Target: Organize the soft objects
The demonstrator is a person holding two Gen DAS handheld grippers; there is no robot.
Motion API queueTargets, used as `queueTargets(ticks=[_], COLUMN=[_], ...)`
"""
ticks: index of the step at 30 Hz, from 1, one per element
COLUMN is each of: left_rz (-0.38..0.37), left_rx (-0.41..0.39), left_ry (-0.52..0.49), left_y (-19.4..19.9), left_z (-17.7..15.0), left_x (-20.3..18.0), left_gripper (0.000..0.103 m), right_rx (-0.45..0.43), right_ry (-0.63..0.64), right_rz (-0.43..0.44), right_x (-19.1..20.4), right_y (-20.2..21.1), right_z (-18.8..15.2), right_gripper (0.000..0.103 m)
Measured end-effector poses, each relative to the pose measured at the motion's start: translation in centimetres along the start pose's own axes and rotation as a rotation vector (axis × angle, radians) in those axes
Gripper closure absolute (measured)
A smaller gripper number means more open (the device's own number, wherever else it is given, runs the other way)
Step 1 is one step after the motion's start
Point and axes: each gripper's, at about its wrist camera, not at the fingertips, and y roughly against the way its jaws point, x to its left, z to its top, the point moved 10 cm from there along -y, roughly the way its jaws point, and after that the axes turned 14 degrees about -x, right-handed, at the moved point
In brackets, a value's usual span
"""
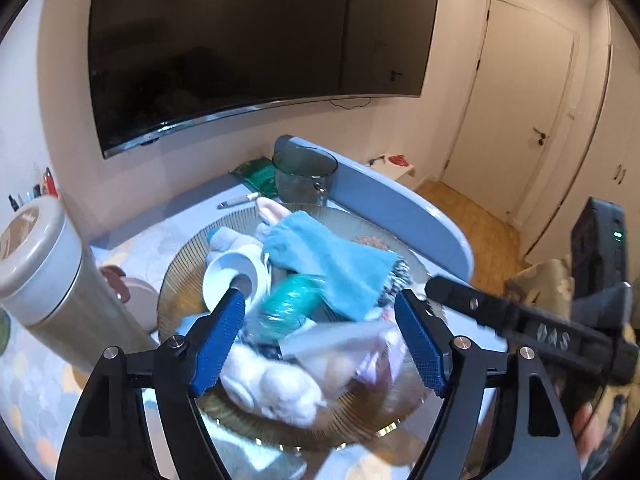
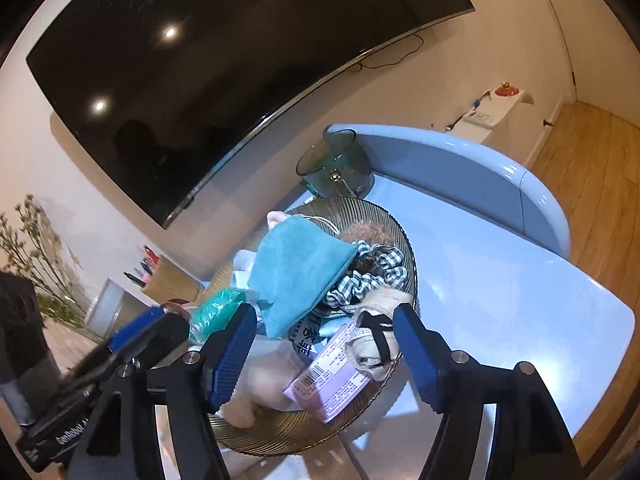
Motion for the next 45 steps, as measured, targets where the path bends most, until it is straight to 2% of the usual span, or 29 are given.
queueTargets(ticks=[4,7,9,14,19,21,25,29,30,31,35,38,40,42,45], left_rz=[0.001,0.040,0.068,0.144,0.273,0.337,0.454,0.628,0.663,0.682,0.744,0.791,0.816,0.819,0.783], left_rx=[-0.036,-0.068,-0.084,-0.144,-0.233,-0.266,-0.287,-0.328,-0.332,-0.333,-0.332,-0.270,-0.220,-0.171,-0.136], left_ry=[0.011,-0.005,-0.002,0.077,0.109,0.114,0.147,0.121,0.118,0.126,0.177,0.180,0.179,0.213,0.303], left_y=[2.8,5.9,7.8,14.2,21.6,24.6,30.1,35.4,36.7,37.6,39.0,37.6,36.2,34.7,33.0], left_z=[0.3,0.4,0.3,0.1,-0.3,-0.8,-2.3,-3.5,-4.0,-4.7,-7.6,-11.0,-13.3,-15.6,-18.1], left_x=[0.9,2.4,3.7,8.1,12.8,14.6,18.7,22.3,23.3,24.1,26.9,29.2,30.7,32.2,33.4], left_gripper=[0.027,0.027,0.027,0.027,0.027,0.027,0.027,0.027,0.022,0.013,0.009,0.009,0.009,0.009,0.009], right_rx=[-0.016,-0.023,-0.024,-0.016,0.003,0.007,0.032,0.060,0.067,0.075,0.101,0.108,0.110,0.122,0.152], right_ry=[-0.035,-0.010,0.010,0.069,0.200,0.257,0.364,0.440,0.455,0.471,0.522,0.596,0.621,0.613,0.611], right_rz=[0.004,0.007,0.019,0.069,0.164,0.197,0.254,0.307,0.321,0.335,0.364,0.355,0.390,0.438,0.444], right_x=[-0.3,0.5,1.6,6.3,13.9,16.8,22.9,28.0,29.2,30.4,33.8,35.4,36.1,36.5,36.5], right_y=[0.9,1.7,2.2,3.4,5.2,6.0,7.0,7.5,7.5,7.6,6.7,4.8,3.7,2.7,0.5], right_z=[0.5,0.4,0.1,-1.3,-4.4,-6.1,-10.3,-14.1,-15.0,-16.1,-20.1,-23.8,-25.9,-27.7,-29.8], right_gripper=[0.033,0.033,0.033,0.032,0.029,0.021,0.018,0.018,0.017,0.017,0.011,0.011,0.011,0.011,0.011])
